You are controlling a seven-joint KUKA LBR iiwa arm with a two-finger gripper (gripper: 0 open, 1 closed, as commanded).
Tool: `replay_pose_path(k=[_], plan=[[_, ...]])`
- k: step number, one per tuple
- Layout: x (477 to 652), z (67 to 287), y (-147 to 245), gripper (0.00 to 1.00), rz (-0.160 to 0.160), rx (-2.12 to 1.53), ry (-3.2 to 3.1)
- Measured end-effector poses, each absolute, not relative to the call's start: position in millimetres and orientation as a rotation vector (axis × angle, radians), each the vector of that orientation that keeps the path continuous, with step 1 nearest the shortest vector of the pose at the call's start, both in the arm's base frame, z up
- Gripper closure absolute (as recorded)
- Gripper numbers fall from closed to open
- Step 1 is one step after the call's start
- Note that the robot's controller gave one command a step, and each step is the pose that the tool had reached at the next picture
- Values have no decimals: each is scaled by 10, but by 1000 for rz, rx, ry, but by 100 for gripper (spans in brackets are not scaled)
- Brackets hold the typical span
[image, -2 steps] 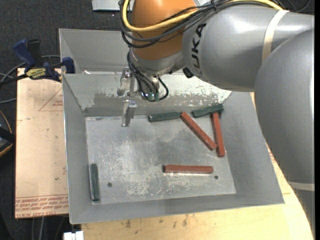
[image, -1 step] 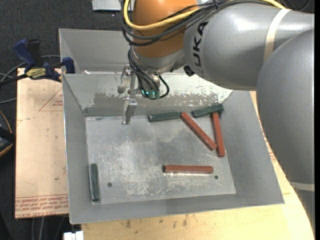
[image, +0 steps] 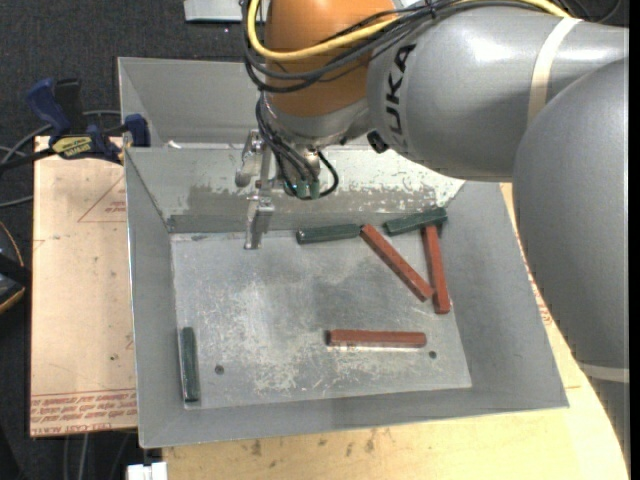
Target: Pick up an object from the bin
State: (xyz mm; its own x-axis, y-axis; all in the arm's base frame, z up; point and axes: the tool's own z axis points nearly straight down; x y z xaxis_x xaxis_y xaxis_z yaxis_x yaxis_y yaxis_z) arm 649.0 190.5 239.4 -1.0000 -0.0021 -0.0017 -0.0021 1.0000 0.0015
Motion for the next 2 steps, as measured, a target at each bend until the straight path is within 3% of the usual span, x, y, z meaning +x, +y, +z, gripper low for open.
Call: replay_pose_path(k=[1, 2], plan=[[6340, 2214, 1877, 0, -4, -107, 3155], [6153, 2466, 1404, 0, 5, -198, 3129]])
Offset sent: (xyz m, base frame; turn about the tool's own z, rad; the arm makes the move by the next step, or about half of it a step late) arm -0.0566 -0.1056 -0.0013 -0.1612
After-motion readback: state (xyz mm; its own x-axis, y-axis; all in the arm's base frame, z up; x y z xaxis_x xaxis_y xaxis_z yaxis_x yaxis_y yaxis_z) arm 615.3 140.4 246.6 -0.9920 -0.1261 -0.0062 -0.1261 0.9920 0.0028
